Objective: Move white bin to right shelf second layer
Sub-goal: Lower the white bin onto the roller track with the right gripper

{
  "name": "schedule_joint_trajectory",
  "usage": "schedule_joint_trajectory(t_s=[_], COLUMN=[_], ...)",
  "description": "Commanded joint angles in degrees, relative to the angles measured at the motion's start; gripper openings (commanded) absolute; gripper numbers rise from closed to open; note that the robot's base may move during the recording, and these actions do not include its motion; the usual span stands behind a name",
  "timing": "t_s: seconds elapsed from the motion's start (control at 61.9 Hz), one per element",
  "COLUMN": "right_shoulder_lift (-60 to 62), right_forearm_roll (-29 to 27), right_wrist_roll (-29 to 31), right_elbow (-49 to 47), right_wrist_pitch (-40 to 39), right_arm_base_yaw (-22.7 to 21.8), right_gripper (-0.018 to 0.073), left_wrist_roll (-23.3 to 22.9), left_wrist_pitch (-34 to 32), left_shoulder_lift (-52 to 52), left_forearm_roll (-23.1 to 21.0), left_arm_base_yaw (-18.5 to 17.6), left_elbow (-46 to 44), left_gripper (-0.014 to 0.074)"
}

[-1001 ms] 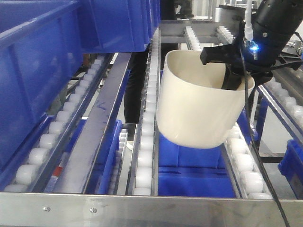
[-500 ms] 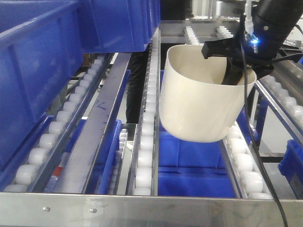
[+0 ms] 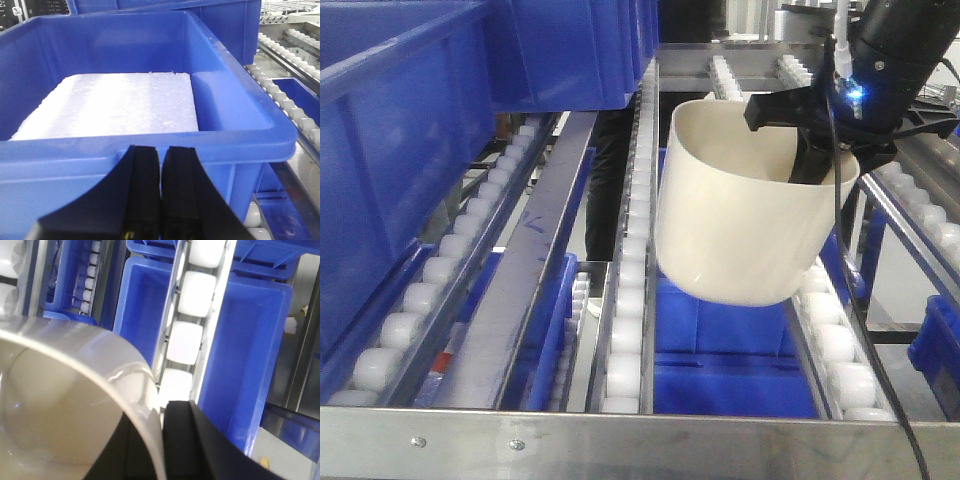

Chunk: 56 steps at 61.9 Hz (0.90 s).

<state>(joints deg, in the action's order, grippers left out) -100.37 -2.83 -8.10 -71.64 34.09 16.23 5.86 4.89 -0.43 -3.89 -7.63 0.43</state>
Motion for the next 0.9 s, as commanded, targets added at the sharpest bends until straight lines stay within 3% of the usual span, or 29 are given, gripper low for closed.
schedule_joint_trajectory(t_s=[0.0,0.258,0.42,0.517,0.888], right_shoulder_lift=[2.52,2.52,2.52,2.52,3.98], right_forearm_roll=[1.42,1.42,1.42,1.42,0.71], right_wrist_roll=[0.53,0.53,0.53,0.53,0.53], right_elbow=[-2.0,-2.0,-2.0,-2.0,-2.0], right_wrist_pitch=[-1.47,-2.07,-2.79,-2.87,-3.69], right_arm_base_yaw=[-0.39,-0.39,-0.33,-0.33,-0.28], right_gripper=[0.0057,0.01,0.0381,0.0484,0.0487], left_wrist_roll=[-0.15,-0.15,-0.15,-0.15,-0.15], left_wrist_pitch=[-4.89,-4.89,-4.89,-4.89,-4.89], left_shoulder_lift=[-0.8,-0.8,-0.8,-0.8,-0.8], left_forearm_roll=[-0.35,-0.35,-0.35,-0.35,-0.35], left_arm_base_yaw=[-0.16,-0.16,-0.16,-0.16,-0.16], left_elbow=[2.11,2.11,2.11,2.11,2.11], left_gripper=[0.0085,0.0085,0.0085,0.0085,0.0085])
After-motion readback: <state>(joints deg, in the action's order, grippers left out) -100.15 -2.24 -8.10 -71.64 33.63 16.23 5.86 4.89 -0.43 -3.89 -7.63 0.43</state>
